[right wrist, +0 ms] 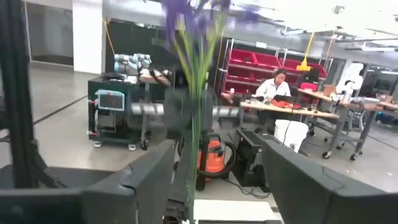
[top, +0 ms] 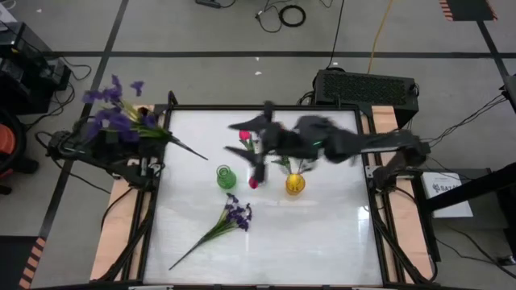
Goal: Sort flowers into vase by color
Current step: Put the middle purple flowers into the green vase
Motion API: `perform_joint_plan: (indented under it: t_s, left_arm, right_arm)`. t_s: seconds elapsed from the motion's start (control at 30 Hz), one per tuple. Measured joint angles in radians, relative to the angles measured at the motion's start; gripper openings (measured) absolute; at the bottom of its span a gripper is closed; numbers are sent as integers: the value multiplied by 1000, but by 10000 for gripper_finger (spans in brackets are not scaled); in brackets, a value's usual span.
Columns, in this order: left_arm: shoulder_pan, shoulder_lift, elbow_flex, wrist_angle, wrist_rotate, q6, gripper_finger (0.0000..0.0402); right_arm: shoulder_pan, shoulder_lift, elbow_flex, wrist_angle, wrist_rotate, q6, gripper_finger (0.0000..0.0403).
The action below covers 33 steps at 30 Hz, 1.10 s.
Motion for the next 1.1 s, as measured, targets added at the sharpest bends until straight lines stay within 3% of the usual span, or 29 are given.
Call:
perform_joint_plan:
  t_s: [0.17,0.33,0.6,0.77,1.1]
  left_arm:
    - [0,-5,-8,-99,-69,-25,16]
    - [45,4,-56,-126,-168,-94,15]
    - [171,10,-157,-75,-88,-222,22]
    - [232,45,-219,46,-2,-288,23]
    - [287,180,-266,149,16,-350,25]
  right_arm:
    - [28,-172,1,-197,-14,-32,241]
    - [39,-316,1,-510,15,-20,231]
    - [37,-503,-46,-788,167,100,211]
    - [36,-629,-248,-752,195,133,202]
    - [37,-936,-726,-389,222,148,186]
